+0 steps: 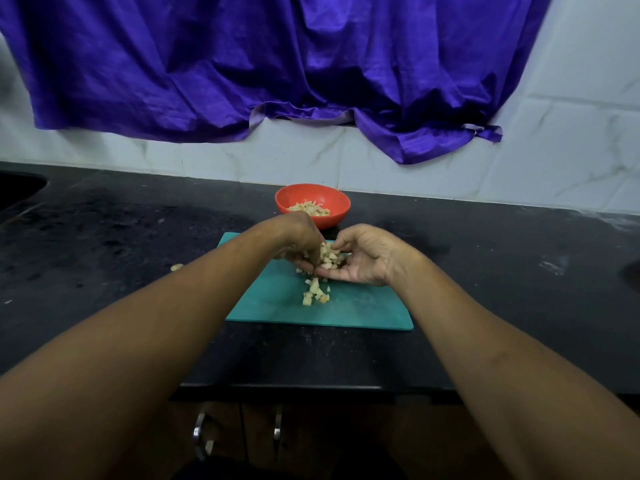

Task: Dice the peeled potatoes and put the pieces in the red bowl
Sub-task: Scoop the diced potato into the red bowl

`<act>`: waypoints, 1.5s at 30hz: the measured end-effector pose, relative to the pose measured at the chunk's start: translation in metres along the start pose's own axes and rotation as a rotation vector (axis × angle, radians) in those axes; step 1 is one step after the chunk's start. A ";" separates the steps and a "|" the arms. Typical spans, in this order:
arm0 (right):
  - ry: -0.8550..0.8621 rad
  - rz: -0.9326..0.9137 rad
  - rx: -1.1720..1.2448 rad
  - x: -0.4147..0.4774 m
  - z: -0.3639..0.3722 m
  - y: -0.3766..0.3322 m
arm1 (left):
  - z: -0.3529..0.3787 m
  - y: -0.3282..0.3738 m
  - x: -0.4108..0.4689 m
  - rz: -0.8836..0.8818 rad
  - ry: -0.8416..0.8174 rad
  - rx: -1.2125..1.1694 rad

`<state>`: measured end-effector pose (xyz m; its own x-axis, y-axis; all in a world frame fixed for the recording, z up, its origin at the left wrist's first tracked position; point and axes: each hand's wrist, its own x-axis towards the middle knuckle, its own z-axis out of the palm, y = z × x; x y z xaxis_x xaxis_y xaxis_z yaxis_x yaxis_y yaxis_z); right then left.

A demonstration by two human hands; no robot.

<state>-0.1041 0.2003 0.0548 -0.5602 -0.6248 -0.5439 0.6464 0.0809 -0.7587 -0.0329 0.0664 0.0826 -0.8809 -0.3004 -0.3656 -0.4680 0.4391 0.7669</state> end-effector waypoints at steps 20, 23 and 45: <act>0.163 -0.100 0.722 0.001 0.027 0.012 | -0.001 0.036 -0.009 0.217 0.016 0.140; 0.114 -0.108 0.775 0.000 0.029 0.012 | -0.003 0.039 -0.014 0.232 -0.005 0.120; 0.130 -0.178 0.924 -0.004 0.024 0.011 | -0.037 -0.007 0.003 0.305 0.154 -0.024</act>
<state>-0.0819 0.1848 0.0574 -0.7071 -0.4729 -0.5257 0.6689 -0.6884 -0.2805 -0.0296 0.0314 0.0953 -0.9583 -0.2835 -0.0355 -0.1816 0.5085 0.8417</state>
